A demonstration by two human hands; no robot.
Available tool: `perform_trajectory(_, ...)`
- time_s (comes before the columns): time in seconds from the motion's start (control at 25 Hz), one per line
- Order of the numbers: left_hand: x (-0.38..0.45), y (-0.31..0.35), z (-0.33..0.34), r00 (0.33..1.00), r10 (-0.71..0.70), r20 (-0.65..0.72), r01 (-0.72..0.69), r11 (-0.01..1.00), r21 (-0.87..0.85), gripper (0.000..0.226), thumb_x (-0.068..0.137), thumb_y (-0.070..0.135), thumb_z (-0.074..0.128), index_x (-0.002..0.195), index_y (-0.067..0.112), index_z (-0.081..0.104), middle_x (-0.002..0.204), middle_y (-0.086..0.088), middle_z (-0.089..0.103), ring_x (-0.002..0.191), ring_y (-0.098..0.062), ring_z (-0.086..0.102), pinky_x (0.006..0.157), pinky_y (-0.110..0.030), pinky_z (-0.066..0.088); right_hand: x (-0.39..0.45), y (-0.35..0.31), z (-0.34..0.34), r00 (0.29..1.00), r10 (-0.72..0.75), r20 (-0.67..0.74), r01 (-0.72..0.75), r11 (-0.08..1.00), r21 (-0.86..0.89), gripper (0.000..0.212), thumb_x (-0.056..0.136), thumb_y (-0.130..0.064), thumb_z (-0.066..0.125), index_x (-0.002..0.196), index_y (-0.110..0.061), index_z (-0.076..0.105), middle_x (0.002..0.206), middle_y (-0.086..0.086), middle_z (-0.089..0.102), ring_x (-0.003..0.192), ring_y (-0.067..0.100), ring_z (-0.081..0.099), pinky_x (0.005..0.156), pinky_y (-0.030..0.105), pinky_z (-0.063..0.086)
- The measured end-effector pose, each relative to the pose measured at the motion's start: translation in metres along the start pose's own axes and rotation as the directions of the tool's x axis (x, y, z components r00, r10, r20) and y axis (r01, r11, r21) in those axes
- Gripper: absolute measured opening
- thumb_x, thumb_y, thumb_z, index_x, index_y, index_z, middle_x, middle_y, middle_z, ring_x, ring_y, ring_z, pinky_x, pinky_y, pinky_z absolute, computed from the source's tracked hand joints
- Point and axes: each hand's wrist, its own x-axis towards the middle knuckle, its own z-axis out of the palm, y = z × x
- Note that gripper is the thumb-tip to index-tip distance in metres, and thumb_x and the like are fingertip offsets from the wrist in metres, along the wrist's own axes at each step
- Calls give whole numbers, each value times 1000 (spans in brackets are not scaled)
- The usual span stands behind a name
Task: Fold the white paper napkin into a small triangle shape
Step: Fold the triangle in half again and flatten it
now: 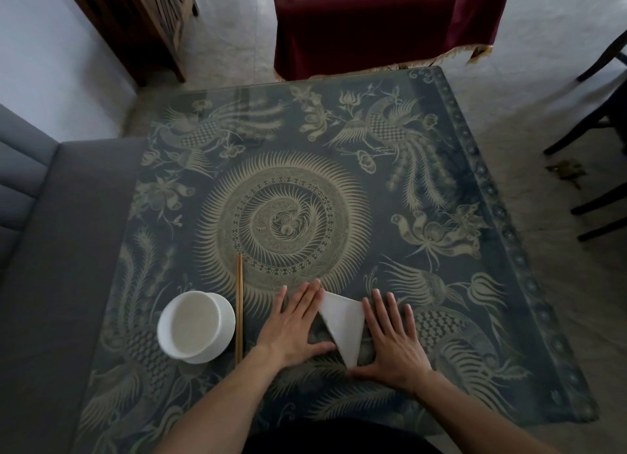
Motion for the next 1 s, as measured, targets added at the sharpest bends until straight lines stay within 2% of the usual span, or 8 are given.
perform_trajectory(0.12, -5, 1, -4, 999, -15, -29, 14, 1000, -18, 107, 82, 86, 17, 149, 15, -26, 156, -2, -36, 143, -17, -34, 116, -53, -18, 1, 0, 1, 1000, -3, 1, 3, 1000, -22, 143, 51, -106, 22, 151, -13, -20, 158, 8, -31, 142, 29, -33, 114, 56, -19)
perform_trajectory(0.24, -4, 27, -2, 988, 100, -115, -104, 994, -27, 94, 93, 74, 22, 152, 14, -18, 160, -2, -29, 146, -17, -27, 116, -49, -15, 1, -1, 0, 1000, 8, 14, -8, 1000, 15, 139, 56, -103, 28, 153, -13, -14, 159, 8, -26, 144, 29, -30, 114, 56, -18)
perform_trajectory(0.36, 5, 64, 4, 975, 175, -139, -183, 982, -46, 81, 98, 63, 22, 154, 14, -11, 163, -1, -19, 147, -15, -24, 117, -45, -11, 2, -1, 2, 1000, 16, 14, -16, 999, -28, 127, 67, -93, 35, 148, -18, -28, 156, 7, -35, 140, 28, -37, 113, 54, -21)
perform_trajectory(0.48, 6, 82, 11, 983, 125, -135, -138, 986, -89, 76, 99, 58, 20, 153, 15, -12, 163, -1, -16, 146, -15, -24, 117, -42, -11, 2, -2, 3, 999, 26, 28, -25, 999, -26, 125, 68, -82, 44, 146, -20, -31, 157, 7, -34, 139, 27, -39, 113, 55, -20)
perform_trajectory(0.56, 5, 77, 13, 987, 89, -130, -103, 989, -102, 73, 100, 55, 21, 153, 17, -12, 163, 0, -17, 146, -15, -25, 117, -41, -11, 2, -2, 2, 999, 31, 34, -31, 999, -10, 130, 63, -90, 41, 148, -20, -28, 155, 5, -38, 140, 26, -38, 113, 54, -20)
perform_trajectory(0.72, 4, 47, 9, 994, 49, -95, -57, 996, -74, 69, 102, 54, 17, 154, 22, -15, 160, 1, -27, 145, -16, -28, 121, -42, -9, 1, -1, 1, 1000, 15, 26, -15, 1000, -6, 137, 54, -104, 22, 151, -17, -23, 157, 5, -34, 142, 28, -34, 113, 56, -19)
perform_trajectory(0.88, 0, 13, 5, 995, -15, -100, 16, 1000, 9, 70, 98, 59, -1, 153, 19, -18, 159, 1, -27, 145, -16, -28, 120, -49, -10, 1, -1, -1, 999, 17, 40, -17, 1000, 1, 141, 51, -105, 22, 152, -16, -19, 158, 7, -30, 142, 29, -33, 114, 58, -14)
perform_trajectory(1.0, 0, -2, 5, 996, -8, -92, 12, 999, 32, 70, 97, 59, -5, 153, 19, -16, 161, 2, -25, 145, -14, -27, 119, -49, -11, 2, -1, -2, 999, 19, 39, -18, 1000, -9, 141, 50, -105, 24, 151, -17, -23, 157, 6, -34, 141, 28, -36, 114, 58, -16)
